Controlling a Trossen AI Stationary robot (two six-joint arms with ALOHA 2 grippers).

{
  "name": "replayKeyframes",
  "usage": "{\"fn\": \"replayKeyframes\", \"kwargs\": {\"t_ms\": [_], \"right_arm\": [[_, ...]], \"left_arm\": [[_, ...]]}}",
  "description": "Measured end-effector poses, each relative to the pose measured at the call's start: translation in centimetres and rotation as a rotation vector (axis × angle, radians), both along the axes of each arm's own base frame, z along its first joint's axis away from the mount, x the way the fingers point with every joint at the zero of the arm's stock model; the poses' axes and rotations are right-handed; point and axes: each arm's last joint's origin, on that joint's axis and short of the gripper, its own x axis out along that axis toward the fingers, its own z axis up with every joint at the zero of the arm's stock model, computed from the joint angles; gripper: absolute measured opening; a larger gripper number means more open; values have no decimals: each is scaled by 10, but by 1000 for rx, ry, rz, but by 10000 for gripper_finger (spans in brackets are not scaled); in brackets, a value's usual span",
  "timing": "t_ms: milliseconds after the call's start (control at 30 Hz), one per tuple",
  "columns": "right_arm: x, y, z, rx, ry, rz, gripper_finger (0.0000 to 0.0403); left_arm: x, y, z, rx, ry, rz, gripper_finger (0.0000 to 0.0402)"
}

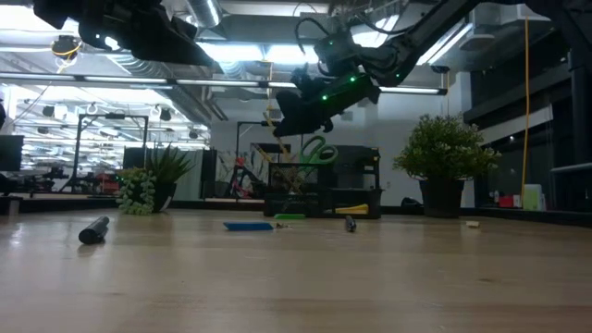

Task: Pick and place office supplies into organizer
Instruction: Put the yellow pencil into the black desk organizer, then put the black pen into the black desk organizer

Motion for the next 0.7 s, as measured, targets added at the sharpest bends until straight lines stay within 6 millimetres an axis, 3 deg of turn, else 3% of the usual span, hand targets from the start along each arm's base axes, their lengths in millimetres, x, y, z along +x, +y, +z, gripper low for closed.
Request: {"fn": "replayKeyframes", "kwargs": {"t_ms": [400, 700], "right_arm": [[-5, -3, -7, 7, 83, 1, 51], [-4, -3, -7, 9, 81, 4, 97]], "left_arm": [[0, 0, 0, -4, 1, 1, 3], [0, 0, 0, -4, 1, 2, 5]]}}
